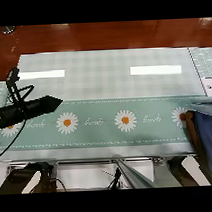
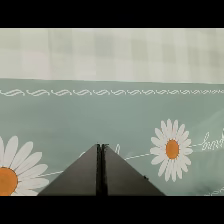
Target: Fold the shirts.
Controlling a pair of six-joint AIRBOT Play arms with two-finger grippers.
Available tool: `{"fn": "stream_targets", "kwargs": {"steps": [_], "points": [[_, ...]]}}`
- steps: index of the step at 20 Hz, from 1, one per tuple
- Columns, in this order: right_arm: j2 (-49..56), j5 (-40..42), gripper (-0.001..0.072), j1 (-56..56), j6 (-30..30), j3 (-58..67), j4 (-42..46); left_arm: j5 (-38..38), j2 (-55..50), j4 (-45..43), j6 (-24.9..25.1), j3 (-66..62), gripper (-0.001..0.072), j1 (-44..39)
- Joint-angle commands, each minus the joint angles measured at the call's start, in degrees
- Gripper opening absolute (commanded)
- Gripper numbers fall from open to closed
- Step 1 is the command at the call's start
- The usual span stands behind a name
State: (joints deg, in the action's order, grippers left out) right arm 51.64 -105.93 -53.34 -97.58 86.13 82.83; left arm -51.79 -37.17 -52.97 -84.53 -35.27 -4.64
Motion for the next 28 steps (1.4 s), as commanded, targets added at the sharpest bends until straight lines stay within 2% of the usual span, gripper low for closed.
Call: {"fn": "stream_targets", "kwargs": {"steps": [1,2,3,4,6,8,9,10,11,12,13,14,16,18,19,20,21,23,24,28], "points": [[-9.11,-0.17,0.0058,-7.32,-3.19,-11.63,20.31,-0.31,-0.02,0.0,0.02,0.02,0.0024,-0.02],[-10.47,-0.07,0.0226,-8.11,-4.11,-14.23,19.65,-0.31,-0.02,0.02,0.02,0.02,0.0024,-0.02],[-11.19,0.04,0.0509,-8.13,-3.45,-16.57,18.16,-0.24,-0.02,0.0,0.02,0.02,0.0024,-0.02],[-11.19,0.04,0.0631,-8.13,-2.47,-17.77,16.33,-0.24,-0.02,0.0,0.04,0.02,0.0024,-0.02],[-10.38,2.05,0.0624,-7.93,-1.14,-17.92,11.65,0.72,-0.02,-0.02,0.11,0.0,0.0024,-0.02],[-10.03,7.67,0.0609,-7.91,-0.72,-17.73,3.04,1.55,0.02,-0.02,1.16,-1.7,0.0024,0.57],[-10.01,11.78,0.0502,-7.91,-1.03,-17.51,-4.87,1.9,0.02,0.0,1.53,-3.67,0.0024,1.33],[-10.01,16.79,0.0228,-7.89,-0.74,-17.53,-17.42,4.61,-0.04,0.07,1.55,-6.21,0.0024,2.1],[-9.99,23.85,0.0023,-6.8,3.23,-17.57,-33.03,8.87,-0.55,0.04,1.57,-9.01,0.0023,2.38],[-9.88,31.58,0.0023,-3.5,6.21,-17.57,-44.54,12.72,-2.25,0.07,1.57,-13.18,0.0023,2.32],[-9.64,38.84,0.0022,2.08,8.24,-17.35,-51.34,13.16,-5.18,0.48,1.57,-18.51,0.0023,1.88],[-8.94,43.67,0.0023,8.76,9.97,-16.65,-52.17,11.61,-9.38,0.52,1.6,-25.2,0.0023,0.63],[-5.7,48.89,0.0022,25.9,12.13,-14.78,-43.21,4.83,-18.49,0.44,4.07,-38.27,0.0023,-4.04],[-0.68,49.75,0.0023,42.49,12.11,-14.34,-27.71,-2.64,-26.27,-0.63,5.86,-47.34,0.0022,-9.49],[2.56,47.63,0.0023,49.55,10.99,-14.36,-17.75,-5.27,-28.96,-3.19,5.81,-48.74,0.0022,-12.04],[6.03,44.5,0.0023,54.84,8.46,-14.36,-8.63,-7.04,-30.73,-7.3,4.28,-48.15,0.0022,-14.14],[10.05,40.72,0.0023,59.06,5.46,-14.53,0.07,-8.55,-32.28,-13.31,0.2,-46.1,0.0023,-15.87],[17.51,34.71,0.0023,62.73,1.07,-15.89,11.19,-8.85,-34.1,-23.23,-6.8,-38.56,0.0023,-16.9],[20.85,32.35,0.0023,62.73,-0.46,-16.22,13.66,-8.94,-34.8,-25.81,-8.85,-35.21,0.0023,-16.22],[26.23,30.6,0.0023,61.61,-6.56,-16.22,14.14,-9.84,-35.19,-26.14,-9.22,-31.95,0.0024,-12.46]]}}
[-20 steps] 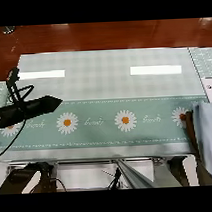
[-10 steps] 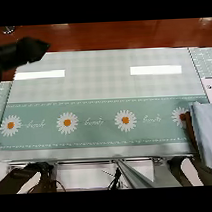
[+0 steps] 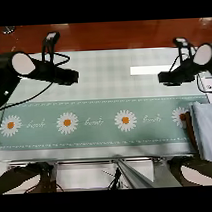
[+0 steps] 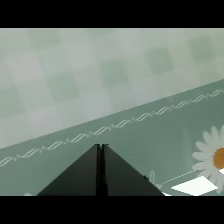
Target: Fold the shirts.
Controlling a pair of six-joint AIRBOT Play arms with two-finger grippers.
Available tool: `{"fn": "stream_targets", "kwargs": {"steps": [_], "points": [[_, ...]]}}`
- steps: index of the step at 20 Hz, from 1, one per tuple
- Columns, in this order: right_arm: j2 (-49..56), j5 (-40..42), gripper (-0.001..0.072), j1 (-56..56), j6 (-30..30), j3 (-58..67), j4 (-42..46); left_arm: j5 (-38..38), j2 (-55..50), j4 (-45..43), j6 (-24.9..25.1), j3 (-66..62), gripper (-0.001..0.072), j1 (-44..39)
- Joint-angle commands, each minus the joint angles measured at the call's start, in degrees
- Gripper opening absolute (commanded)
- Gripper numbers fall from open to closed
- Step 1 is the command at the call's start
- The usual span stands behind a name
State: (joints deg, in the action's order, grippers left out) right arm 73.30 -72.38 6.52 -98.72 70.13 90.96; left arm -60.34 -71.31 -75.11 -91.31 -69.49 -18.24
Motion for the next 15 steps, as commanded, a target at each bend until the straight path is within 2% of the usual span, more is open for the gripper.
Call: {"fn": "stream_targets", "kwargs": {"steps": [1,15], "points": [[4.57,-2.23,0.0023,1.79,-5.4,-0.2,5.97,-1.33,-0.98,-4.0,-2.43,2.05,0.0024,1.6],[4.57,-3.1,0.0023,1.75,-6.01,-0.2,5.44,-2.27,-2.34,-3.98,-2.45,2.05,0.0024,1.73]]}}
